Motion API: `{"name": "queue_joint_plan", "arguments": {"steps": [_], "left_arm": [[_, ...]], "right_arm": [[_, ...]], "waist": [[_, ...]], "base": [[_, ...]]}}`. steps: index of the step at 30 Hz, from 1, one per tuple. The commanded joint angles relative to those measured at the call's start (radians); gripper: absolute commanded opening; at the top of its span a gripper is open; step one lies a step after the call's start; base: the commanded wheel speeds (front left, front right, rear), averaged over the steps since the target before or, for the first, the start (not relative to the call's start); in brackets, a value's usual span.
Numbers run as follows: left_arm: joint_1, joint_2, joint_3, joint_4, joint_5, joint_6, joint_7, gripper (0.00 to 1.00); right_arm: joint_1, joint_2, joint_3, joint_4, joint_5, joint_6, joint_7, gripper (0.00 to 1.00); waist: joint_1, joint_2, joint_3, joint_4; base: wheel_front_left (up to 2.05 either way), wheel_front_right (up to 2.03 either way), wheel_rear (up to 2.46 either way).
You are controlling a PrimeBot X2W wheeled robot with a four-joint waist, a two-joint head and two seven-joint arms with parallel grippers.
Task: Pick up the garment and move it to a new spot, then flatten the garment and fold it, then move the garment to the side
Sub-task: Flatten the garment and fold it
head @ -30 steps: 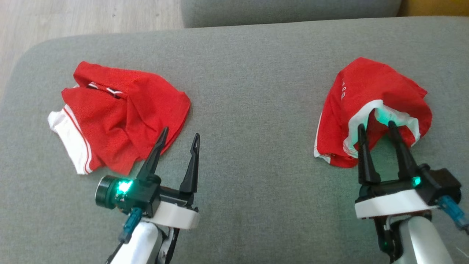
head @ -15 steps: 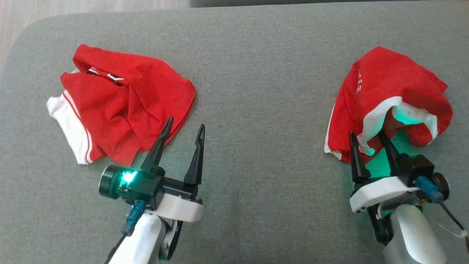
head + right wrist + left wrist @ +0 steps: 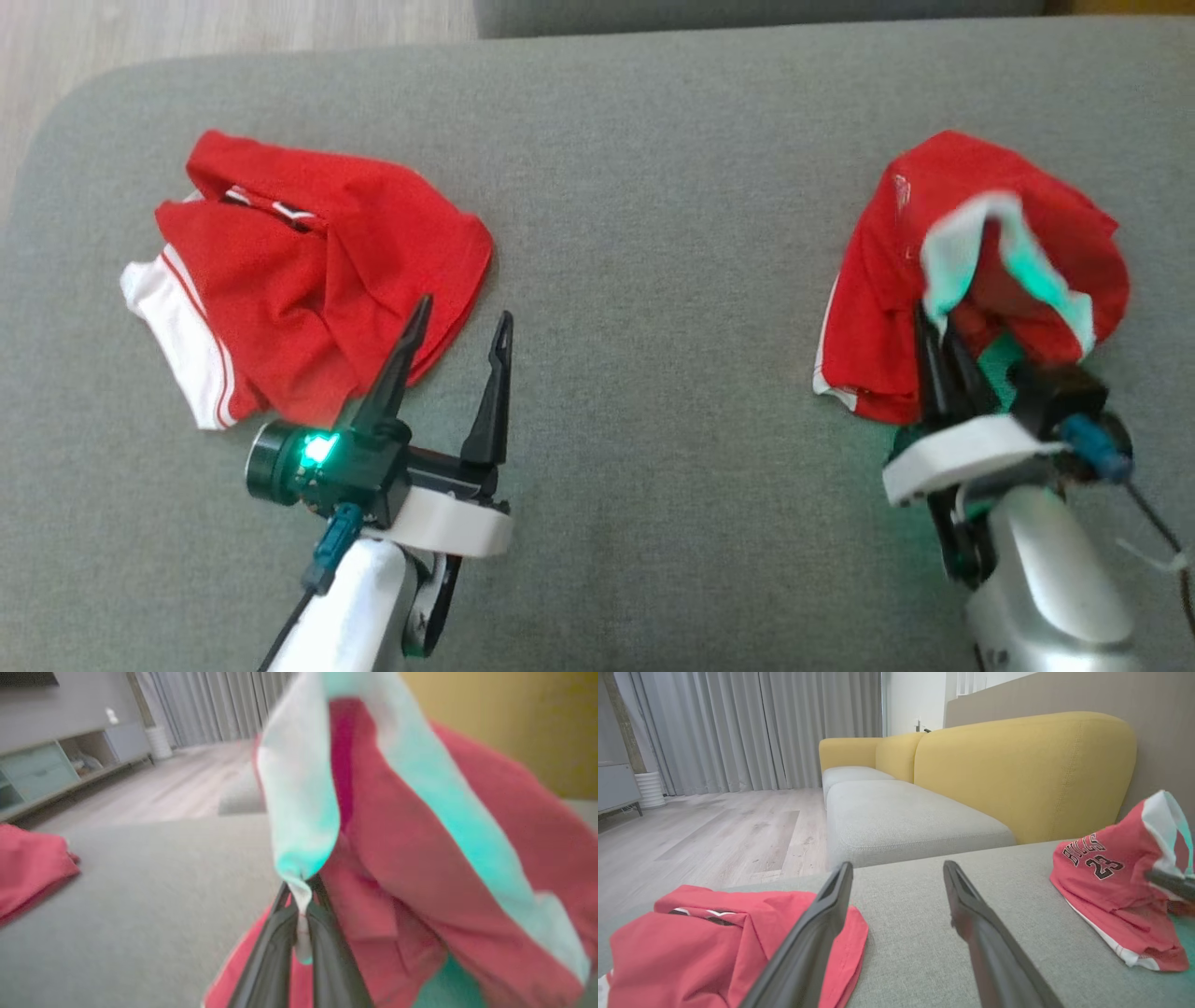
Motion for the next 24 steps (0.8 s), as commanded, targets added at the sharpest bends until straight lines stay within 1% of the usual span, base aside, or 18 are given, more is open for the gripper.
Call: {"name": "queue_joint_plan", "arguments": {"steps": [1, 6, 9, 11, 15, 18, 21, 24], "left_arm": [[-0.020, 0.005, 0.037, -0.026, 0.006, 0.000, -0.009, 1.00], [-0.001, -0.006, 0.050, -0.023, 0.001, -0.006, -0.009, 1.00], [0.011, -0.012, 0.053, -0.023, -0.003, -0.010, -0.009, 1.00], [0.017, -0.016, 0.059, -0.025, -0.007, -0.013, -0.009, 1.00], [0.024, -0.023, 0.062, -0.026, -0.010, -0.018, -0.010, 1.00], [0.035, -0.028, 0.065, -0.023, -0.018, -0.019, -0.010, 1.00], [0.052, -0.031, 0.069, -0.021, -0.022, -0.018, -0.010, 1.00], [0.065, -0.032, 0.079, -0.024, -0.022, -0.018, -0.010, 1.00]], "right_arm": [[-0.017, -0.004, 0.026, -0.055, 0.011, -0.001, -0.006, 0.00], [-0.051, -0.004, 0.003, -0.219, 0.014, -0.001, -0.006, 0.00], [-0.118, -0.004, -0.025, -0.256, -0.021, -0.001, -0.001, 0.00], [-0.187, -0.004, -0.030, -0.265, -0.061, -0.001, 0.028, 0.00], [-0.350, -0.006, 0.000, -0.242, -0.098, -0.001, 0.097, 0.00], [-0.482, -0.006, 0.043, -0.190, -0.036, -0.001, 0.127, 0.00], [-0.605, -0.007, 0.100, -0.144, -0.004, -0.001, 0.108, 0.00], [-0.680, -0.012, 0.118, -0.110, 0.052, -0.001, 0.094, 0.00]], "waist": [[-0.0001, 0.0000, -0.012, -0.005], [-0.0001, 0.0000, -0.050, -0.010], [-0.0001, 0.0000, -0.074, -0.005], [-0.0001, 0.0000, -0.082, 0.004], [-0.0001, 0.0000, -0.098, 0.037], [-0.0001, 0.0000, -0.113, 0.062], [-0.0001, 0.0000, -0.128, 0.079], [-0.0001, 0.0000, -0.136, 0.080]], "base": [[0.00, 0.00, 0.00], [0.00, 0.00, 0.00], [0.00, 0.00, 0.00], [0.00, 0.00, 0.00], [0.00, 0.00, 0.00], [0.00, 0.00, 0.00], [0.00, 0.00, 0.00], [0.00, 0.00, 0.00]]}}
